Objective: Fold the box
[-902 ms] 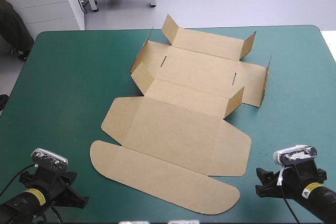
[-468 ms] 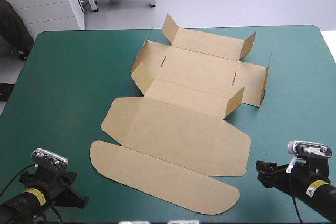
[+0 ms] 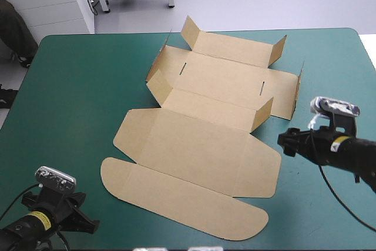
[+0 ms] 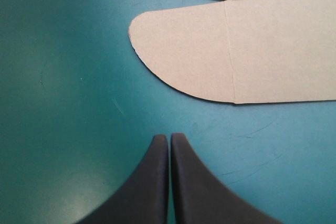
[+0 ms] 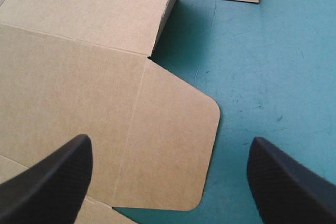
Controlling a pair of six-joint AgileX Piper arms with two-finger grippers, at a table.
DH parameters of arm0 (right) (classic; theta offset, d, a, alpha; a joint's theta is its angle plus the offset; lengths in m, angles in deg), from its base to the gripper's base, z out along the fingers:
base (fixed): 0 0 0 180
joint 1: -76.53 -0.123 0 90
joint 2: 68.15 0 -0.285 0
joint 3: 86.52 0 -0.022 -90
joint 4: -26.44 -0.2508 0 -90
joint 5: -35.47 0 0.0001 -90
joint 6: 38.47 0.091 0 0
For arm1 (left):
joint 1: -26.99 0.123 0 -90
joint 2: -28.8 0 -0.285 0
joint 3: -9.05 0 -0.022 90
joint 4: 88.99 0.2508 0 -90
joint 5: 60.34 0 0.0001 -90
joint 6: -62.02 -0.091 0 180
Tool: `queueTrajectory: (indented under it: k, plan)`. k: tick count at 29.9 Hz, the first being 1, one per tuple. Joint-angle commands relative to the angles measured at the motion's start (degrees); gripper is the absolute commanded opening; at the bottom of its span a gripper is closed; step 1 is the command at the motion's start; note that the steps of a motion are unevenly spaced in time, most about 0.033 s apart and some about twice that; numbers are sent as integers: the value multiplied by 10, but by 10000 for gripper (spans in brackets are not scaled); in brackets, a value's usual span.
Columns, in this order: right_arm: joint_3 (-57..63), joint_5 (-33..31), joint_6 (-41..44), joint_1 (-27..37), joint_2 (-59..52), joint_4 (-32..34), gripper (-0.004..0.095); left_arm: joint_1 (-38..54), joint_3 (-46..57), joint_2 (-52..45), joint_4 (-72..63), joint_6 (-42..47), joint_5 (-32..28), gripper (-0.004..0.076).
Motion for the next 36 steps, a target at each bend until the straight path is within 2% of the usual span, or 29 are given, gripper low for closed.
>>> queueTrajectory:
  k: [1, 5, 14, 30, 33, 36]
  plan:
    - [-75, 4, 9, 1, 72, -21, 746, -1, -19, 3, -3, 2, -26, -8]
    - [-127, 3, 4, 1, 158, -56, 746, -1, -19, 3, -3, 2, -26, -8]
    - [-214, 1, 42, 13, 333, -65, 746, -1, -19, 3, -3, 2, -26, -8]
    - [-259, 23, 5, 43, 465, -82, 735, -1, -19, 3, -3, 2, -26, -8]
    - [-259, 25, 0, 43, 475, -82, 622, -1, -19, 3, -3, 2, -26, -8]
    - [-259, 24, -1, 43, 478, -82, 365, -1, -19, 3, -3, 2, -26, -8]
